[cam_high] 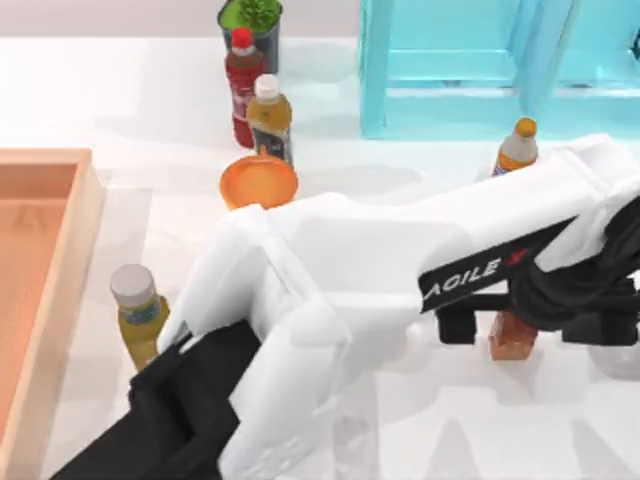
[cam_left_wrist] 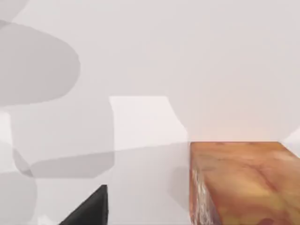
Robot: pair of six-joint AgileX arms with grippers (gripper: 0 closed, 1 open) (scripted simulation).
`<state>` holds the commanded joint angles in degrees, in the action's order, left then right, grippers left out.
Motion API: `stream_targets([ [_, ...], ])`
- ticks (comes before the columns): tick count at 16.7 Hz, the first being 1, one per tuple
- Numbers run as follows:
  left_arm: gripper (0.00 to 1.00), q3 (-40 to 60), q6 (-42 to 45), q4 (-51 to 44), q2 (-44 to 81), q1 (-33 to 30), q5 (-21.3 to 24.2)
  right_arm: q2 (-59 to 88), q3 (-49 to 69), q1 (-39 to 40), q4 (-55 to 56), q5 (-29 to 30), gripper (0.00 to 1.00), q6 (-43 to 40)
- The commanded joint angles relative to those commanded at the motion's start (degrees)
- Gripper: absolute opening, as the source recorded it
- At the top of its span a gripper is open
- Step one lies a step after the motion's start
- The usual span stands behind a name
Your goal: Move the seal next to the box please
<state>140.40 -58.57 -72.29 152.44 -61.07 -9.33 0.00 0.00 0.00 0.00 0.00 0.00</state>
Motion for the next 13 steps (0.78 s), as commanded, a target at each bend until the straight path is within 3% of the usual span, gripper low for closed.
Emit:
stream_targets([
  [7,1.00,-3.85,0.21,3.76,-0.41,0.21,0.01,0.00,0.00,0.00,0.00,0.00,1.00,0.00],
  [13,0.55,-3.85,0.21,3.76,-0.41,0.21,0.01,0.00,0.00,0.00,0.00,0.00,1.00,0.00],
])
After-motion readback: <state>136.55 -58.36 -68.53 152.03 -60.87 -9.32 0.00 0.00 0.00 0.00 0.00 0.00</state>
